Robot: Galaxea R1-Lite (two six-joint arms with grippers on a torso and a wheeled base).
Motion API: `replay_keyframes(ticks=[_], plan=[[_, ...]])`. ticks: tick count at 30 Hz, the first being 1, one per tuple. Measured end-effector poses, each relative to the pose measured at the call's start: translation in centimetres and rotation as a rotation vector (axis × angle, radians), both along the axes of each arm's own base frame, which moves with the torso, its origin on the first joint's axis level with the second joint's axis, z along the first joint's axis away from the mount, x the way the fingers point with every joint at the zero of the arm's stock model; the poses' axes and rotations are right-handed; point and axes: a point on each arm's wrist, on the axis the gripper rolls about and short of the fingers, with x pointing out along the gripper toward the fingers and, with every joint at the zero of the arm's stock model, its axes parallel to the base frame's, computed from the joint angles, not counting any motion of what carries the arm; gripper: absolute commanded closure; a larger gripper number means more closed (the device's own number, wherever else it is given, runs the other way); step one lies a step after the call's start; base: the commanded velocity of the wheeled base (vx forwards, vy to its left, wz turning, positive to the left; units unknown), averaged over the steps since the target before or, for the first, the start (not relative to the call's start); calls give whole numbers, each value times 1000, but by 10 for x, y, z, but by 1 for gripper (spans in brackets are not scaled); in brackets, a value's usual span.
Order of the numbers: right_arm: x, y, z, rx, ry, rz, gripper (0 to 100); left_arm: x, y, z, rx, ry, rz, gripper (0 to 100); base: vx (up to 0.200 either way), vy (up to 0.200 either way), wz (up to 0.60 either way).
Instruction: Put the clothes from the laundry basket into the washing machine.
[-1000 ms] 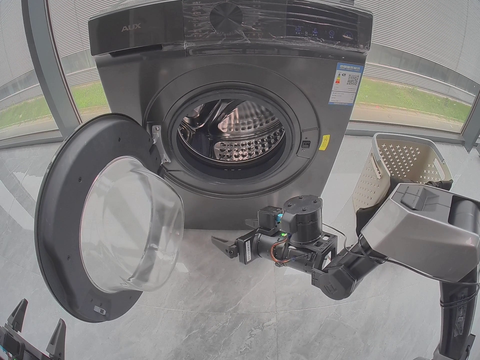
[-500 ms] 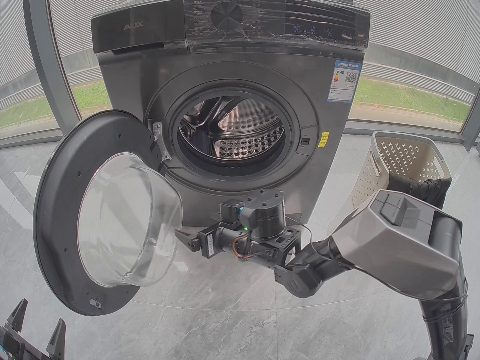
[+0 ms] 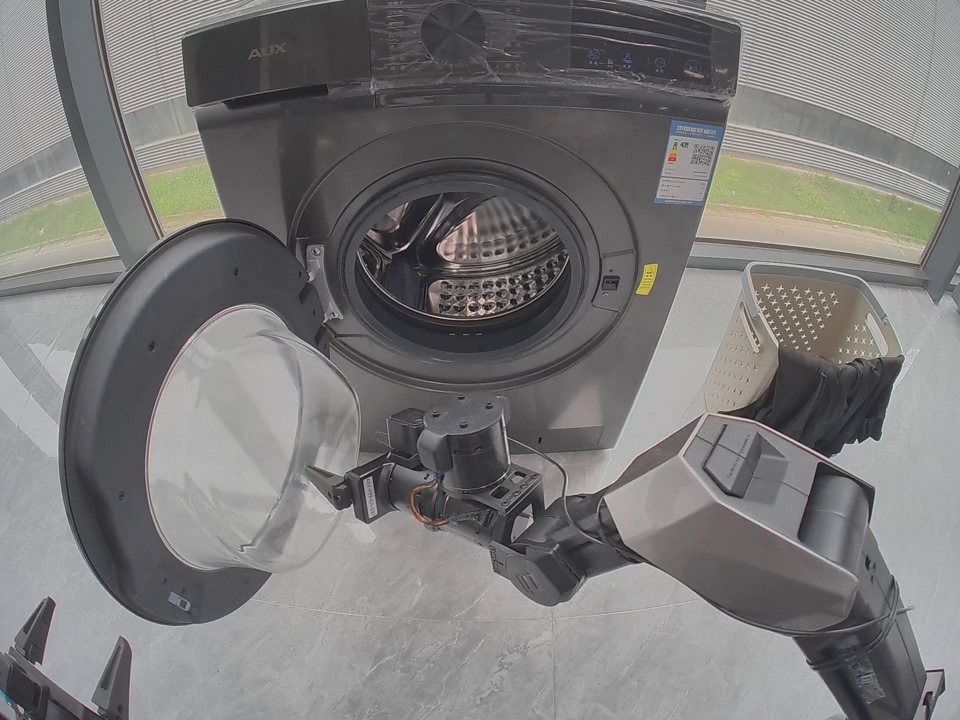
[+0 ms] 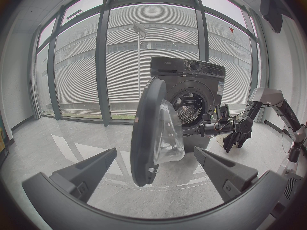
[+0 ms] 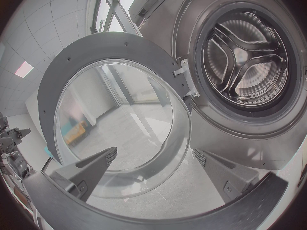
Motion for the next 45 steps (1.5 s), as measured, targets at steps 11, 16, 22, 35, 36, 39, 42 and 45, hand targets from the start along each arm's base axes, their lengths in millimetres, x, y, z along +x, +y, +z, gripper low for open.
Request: replay_keyframes(ticks=[11, 16, 22, 35, 36, 39, 42, 45], plan=[[2, 13, -4, 32, -4, -29, 0, 0, 0, 0, 0, 0, 0, 0, 0, 0, 0], [3, 14, -4, 50, 10, -35, 0, 0, 0, 0, 0, 0, 0, 0, 0, 0, 0], [4, 16, -4, 55, 8, -45, 0, 0, 0, 0, 1, 0, 0, 0, 0, 0, 0], [6, 25, -7, 75, -8, -79, 0, 0, 0, 0, 0, 0, 0, 0, 0, 0, 0], [5, 26, -7, 76, -7, -79, 0, 0, 0, 0, 0, 0, 0, 0, 0, 0, 0], [3, 29, -6, 87, -3, -77, 0, 0, 0, 0, 0, 0, 0, 0, 0, 0, 0], [4, 30, -6, 94, -5, -83, 0, 0, 0, 0, 0, 0, 0, 0, 0, 0, 0], [3, 30, -6, 94, -6, -95, 0, 0, 0, 0, 0, 0, 0, 0, 0, 0, 0]])
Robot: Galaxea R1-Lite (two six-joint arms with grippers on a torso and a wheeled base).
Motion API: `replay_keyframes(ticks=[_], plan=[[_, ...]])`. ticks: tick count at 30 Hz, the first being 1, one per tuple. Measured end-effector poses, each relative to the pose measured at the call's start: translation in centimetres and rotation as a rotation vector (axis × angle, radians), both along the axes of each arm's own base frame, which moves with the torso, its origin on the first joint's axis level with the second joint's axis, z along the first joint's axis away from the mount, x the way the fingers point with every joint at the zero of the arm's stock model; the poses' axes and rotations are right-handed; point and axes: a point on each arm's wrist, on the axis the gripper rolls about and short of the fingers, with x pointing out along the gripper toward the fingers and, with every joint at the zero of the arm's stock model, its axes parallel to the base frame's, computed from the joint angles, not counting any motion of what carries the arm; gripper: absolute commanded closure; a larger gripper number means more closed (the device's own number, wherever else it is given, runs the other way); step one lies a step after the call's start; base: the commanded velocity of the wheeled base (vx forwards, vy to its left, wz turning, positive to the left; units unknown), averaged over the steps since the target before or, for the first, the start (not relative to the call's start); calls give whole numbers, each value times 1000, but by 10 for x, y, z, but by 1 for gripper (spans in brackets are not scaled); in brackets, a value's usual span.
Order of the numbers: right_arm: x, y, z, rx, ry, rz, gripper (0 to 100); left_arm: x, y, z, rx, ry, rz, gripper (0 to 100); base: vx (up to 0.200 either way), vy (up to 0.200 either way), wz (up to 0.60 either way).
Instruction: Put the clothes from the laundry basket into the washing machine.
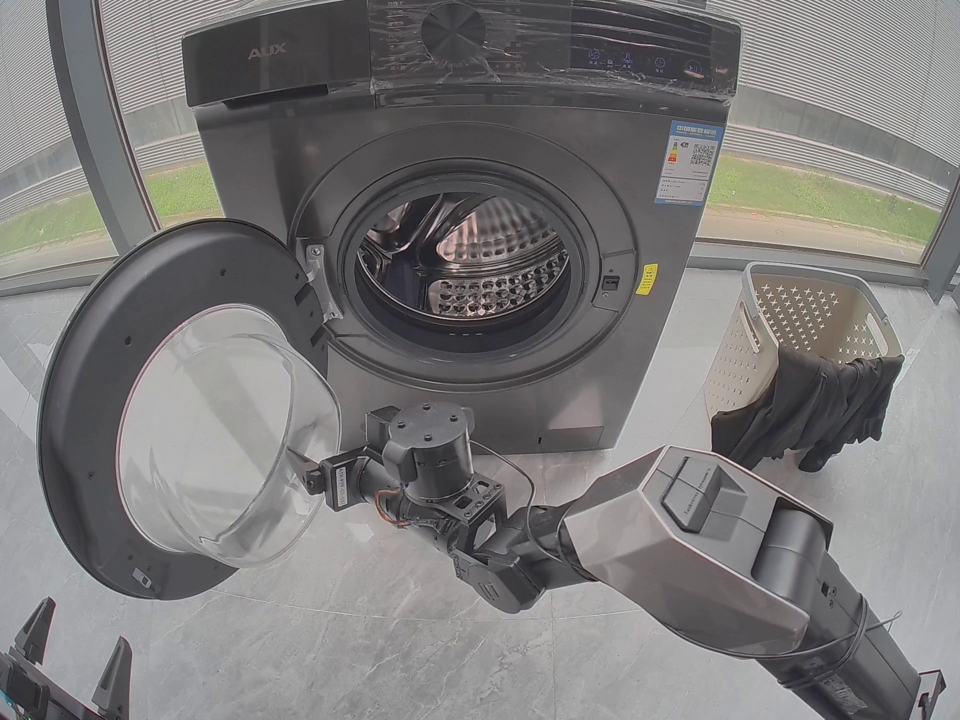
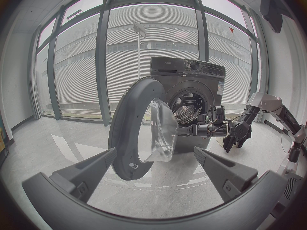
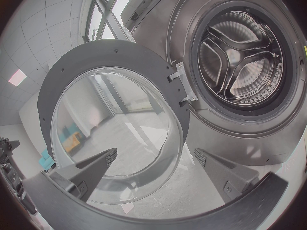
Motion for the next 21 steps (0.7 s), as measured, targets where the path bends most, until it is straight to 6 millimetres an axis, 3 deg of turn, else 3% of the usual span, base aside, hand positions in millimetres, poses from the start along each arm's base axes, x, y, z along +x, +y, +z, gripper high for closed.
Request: replay_keyframes(ticks=[6, 11, 21], plan=[[0, -14, 17, -2, -2, -35, 0, 0, 0, 0, 0, 0, 0, 0, 0, 0, 0], [-3, -44, 33, -44, 6, -81, 0, 0, 0, 0, 0, 0, 0, 0, 0, 0, 0], [-18, -155, 63, -142, -39, -225, 0, 0, 0, 0, 0, 0, 0, 0, 0, 0, 0]])
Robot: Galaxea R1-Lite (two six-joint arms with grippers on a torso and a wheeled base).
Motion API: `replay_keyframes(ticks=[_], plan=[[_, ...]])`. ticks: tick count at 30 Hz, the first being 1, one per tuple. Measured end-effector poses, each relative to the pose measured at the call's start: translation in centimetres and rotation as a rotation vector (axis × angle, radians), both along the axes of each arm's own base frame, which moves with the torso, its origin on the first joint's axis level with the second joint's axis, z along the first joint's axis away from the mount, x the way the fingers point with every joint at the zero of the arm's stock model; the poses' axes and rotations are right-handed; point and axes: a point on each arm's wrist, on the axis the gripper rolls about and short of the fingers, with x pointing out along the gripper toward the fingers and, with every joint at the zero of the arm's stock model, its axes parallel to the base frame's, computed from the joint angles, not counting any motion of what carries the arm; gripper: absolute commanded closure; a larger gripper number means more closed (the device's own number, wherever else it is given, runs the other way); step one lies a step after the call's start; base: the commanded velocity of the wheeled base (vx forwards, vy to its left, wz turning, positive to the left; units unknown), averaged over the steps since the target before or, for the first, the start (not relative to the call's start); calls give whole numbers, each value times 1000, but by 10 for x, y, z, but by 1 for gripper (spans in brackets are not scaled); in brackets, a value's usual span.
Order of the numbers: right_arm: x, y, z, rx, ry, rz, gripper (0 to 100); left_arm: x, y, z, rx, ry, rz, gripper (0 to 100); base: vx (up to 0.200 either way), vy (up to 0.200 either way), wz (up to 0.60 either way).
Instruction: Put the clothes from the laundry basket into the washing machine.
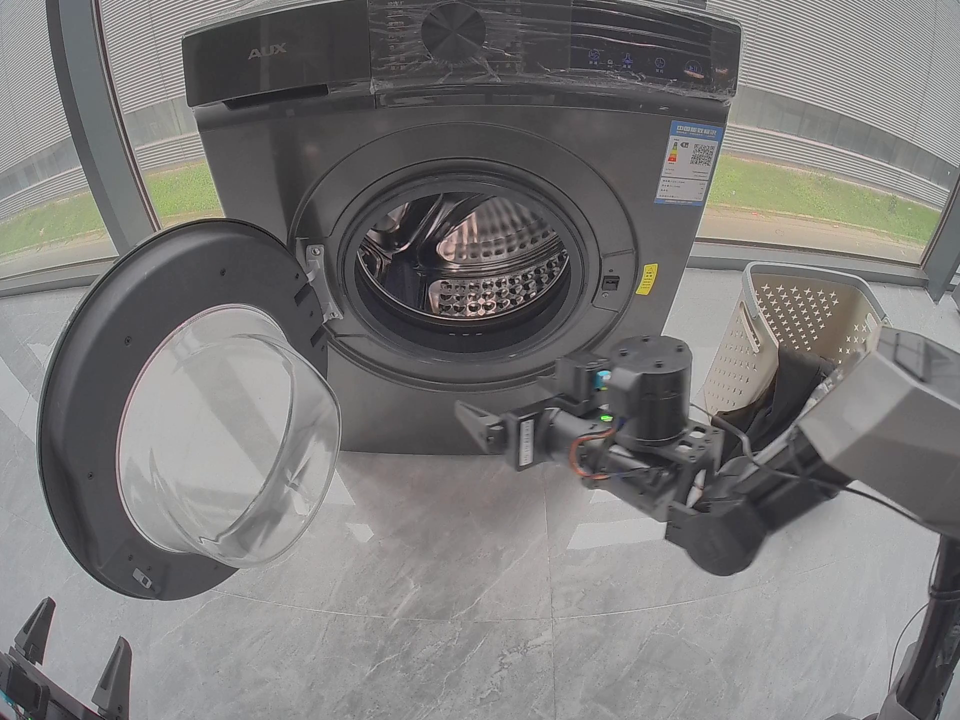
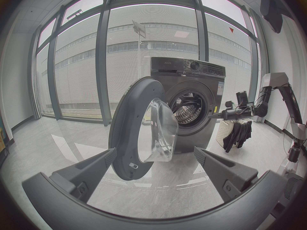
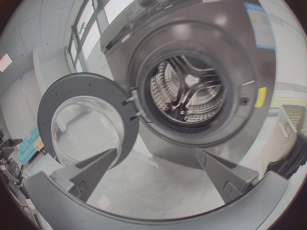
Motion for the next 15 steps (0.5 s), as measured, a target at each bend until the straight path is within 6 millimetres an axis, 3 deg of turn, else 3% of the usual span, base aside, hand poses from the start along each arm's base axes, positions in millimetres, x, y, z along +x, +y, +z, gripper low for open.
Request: replay_keyframes(ticks=[8, 15], plan=[[-39, -106, 32, -26, -60, -159, 0, 0, 0, 0, 1, 0, 0, 0, 0, 0, 0], [-105, -185, 53, -23, -129, -289, 0, 0, 0, 0, 1, 0, 0, 0, 0, 0, 0]])
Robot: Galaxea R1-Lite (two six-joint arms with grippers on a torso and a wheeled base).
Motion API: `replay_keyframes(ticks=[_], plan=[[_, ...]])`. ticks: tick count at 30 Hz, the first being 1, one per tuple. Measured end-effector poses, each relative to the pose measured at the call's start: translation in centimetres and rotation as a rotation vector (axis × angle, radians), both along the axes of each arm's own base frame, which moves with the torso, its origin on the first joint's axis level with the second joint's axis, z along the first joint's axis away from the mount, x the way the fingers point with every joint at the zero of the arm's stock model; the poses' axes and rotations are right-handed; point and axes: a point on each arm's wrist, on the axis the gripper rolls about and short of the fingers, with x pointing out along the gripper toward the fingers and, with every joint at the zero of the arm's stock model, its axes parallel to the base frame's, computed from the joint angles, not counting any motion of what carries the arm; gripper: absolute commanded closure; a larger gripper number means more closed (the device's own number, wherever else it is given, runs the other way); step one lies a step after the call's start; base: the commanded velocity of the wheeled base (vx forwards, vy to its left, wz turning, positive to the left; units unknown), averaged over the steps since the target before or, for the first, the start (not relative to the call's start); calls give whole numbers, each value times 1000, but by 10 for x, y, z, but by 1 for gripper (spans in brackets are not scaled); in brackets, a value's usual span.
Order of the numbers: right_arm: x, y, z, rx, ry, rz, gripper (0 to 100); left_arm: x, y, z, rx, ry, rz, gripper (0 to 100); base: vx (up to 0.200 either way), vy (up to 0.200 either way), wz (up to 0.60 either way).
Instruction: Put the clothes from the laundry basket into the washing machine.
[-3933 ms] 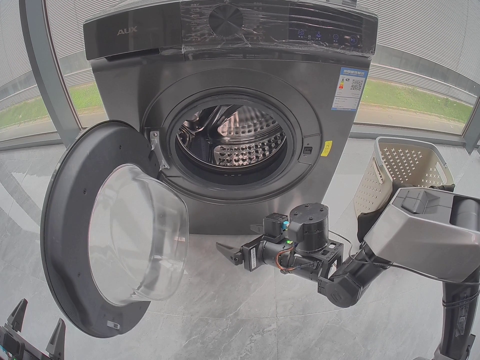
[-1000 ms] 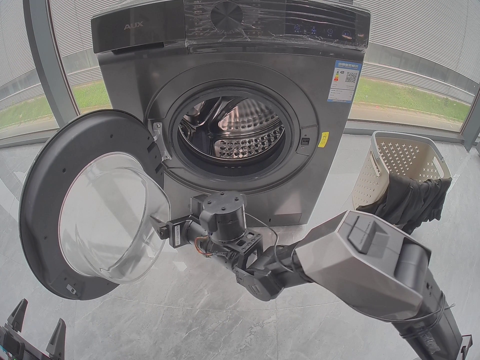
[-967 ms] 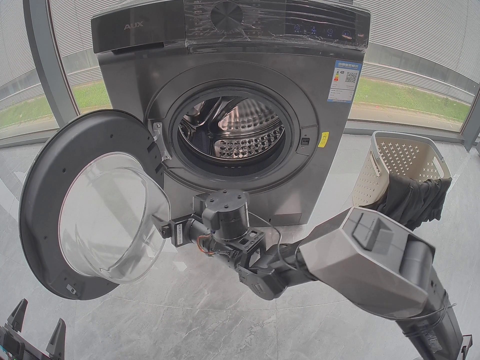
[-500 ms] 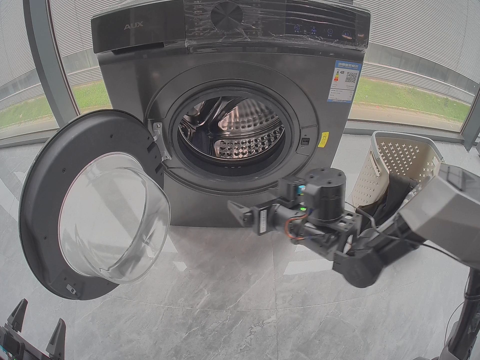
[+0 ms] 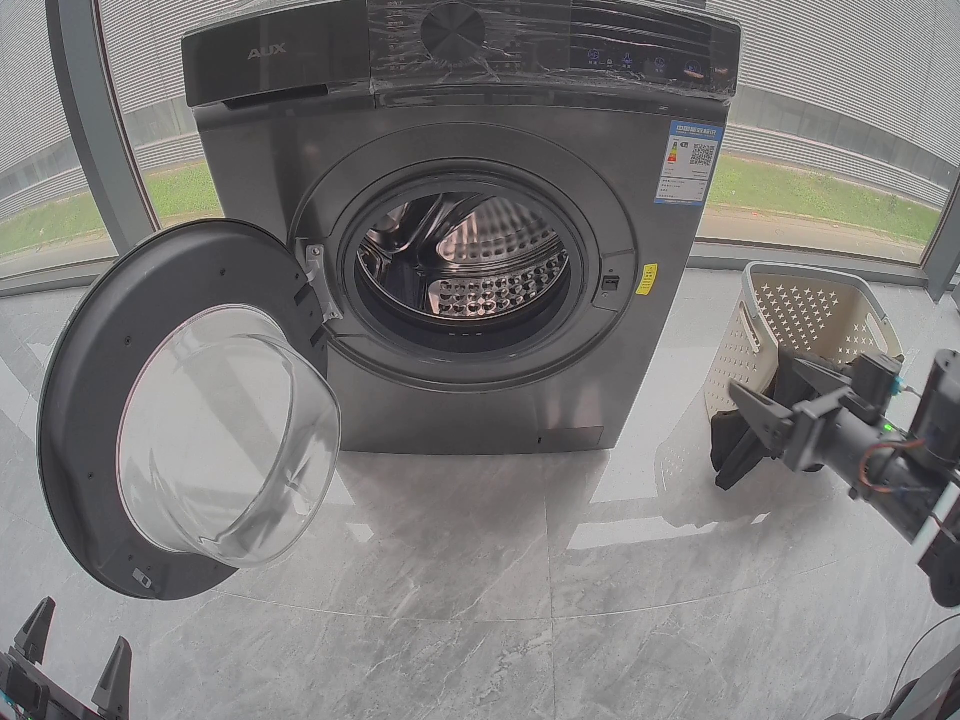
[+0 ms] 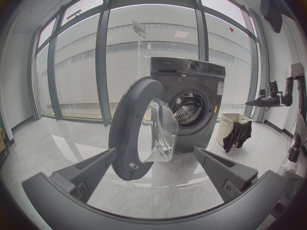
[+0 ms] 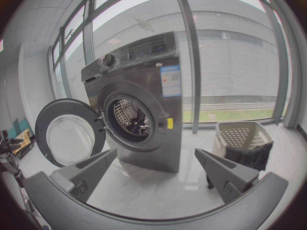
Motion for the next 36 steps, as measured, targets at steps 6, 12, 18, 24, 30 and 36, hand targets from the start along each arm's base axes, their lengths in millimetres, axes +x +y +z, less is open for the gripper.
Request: replay_keyframes(ticks=[6, 12, 18, 24, 30, 36], plan=[[-69, -39, -6, -8, -6, -73, 0, 0, 0, 0, 0, 0, 0, 0, 0, 0, 0], [-120, -60, -12, -16, -9, -125, 0, 0, 0, 0, 0, 0, 0, 0, 0, 0, 0], [-164, -72, -30, -22, 12, -168, 0, 0, 0, 0, 0, 0, 0, 0, 0, 0, 0], [-201, -78, -56, -29, 35, -217, 0, 0, 0, 0, 0, 0, 0, 0, 0, 0, 0], [-222, -80, -79, -26, 33, -320, 0, 0, 0, 0, -1, 0, 0, 0, 0, 0, 0], [-228, -79, -81, -41, -25, -313, 0, 0, 0, 0, -4, 0, 0, 0, 167, 0, 0]])
